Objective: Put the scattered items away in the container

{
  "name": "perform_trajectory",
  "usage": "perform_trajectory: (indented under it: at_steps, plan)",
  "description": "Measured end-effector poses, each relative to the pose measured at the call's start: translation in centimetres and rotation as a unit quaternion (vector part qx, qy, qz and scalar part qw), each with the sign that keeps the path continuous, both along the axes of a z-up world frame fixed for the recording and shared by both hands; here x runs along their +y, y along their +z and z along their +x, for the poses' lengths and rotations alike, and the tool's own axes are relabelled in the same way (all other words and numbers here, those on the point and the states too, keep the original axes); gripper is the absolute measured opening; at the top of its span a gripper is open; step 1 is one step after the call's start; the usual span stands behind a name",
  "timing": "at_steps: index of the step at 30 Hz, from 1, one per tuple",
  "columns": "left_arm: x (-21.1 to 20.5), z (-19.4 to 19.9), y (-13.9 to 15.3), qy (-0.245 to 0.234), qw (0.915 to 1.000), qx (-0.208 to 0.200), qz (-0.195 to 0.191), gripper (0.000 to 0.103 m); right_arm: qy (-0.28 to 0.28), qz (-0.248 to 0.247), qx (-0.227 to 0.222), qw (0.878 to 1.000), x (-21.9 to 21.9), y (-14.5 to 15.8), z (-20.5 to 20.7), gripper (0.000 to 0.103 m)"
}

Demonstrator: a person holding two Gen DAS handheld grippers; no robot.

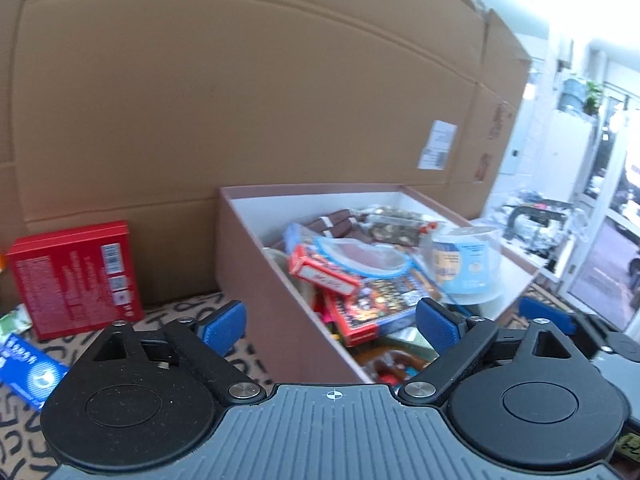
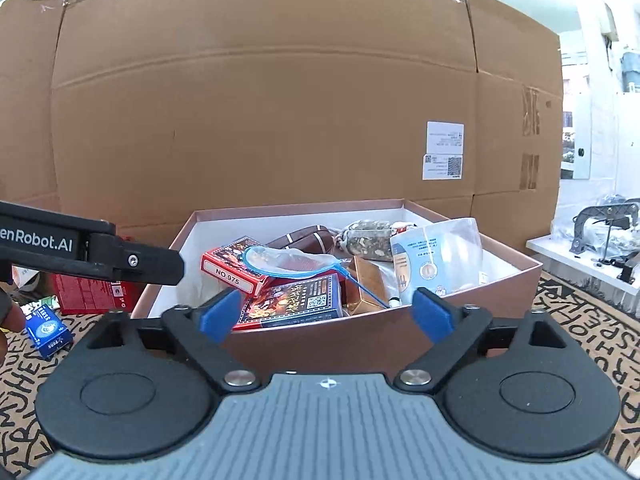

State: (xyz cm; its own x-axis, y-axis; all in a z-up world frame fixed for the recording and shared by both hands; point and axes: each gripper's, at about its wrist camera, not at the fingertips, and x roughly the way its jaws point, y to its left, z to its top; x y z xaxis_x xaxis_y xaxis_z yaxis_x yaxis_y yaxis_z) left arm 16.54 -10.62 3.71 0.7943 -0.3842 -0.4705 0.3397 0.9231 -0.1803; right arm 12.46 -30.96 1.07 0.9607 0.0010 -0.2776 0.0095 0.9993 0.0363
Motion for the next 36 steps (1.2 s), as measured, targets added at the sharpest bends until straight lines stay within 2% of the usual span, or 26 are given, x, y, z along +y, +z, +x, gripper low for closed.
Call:
perform_trajectory:
  at_steps: [4, 13, 29, 36]
  plan:
    - [1.1, -0.2, -0.1, 0.028, 0.9996, 0.010, 0.006, 0.103, -0.004, -0.014, 0.002, 1.000, 0.7, 0.4, -0.4, 0.102]
    - [2.8, -1.2, -0.5, 0.065, 0.9971, 0.023, 0.033, 0.103, -0.010, -0.047, 0.001, 0.999, 2.4, 0.8, -1.4, 0.102]
    - [5.5, -4.9, -0.4, 0.080, 0.9961, 0.019, 0.032, 0.103, -0.001, -0.092, -0.015, 0.996, 5.2, 2.0, -4.6, 0.102]
    - [4.4, -7.6, 0.6, 0.079, 0.9959, 0.017, 0.041, 0.103, -0.017, -0.092, -0.007, 0.996, 5.0, 2.6, -7.2, 0.102]
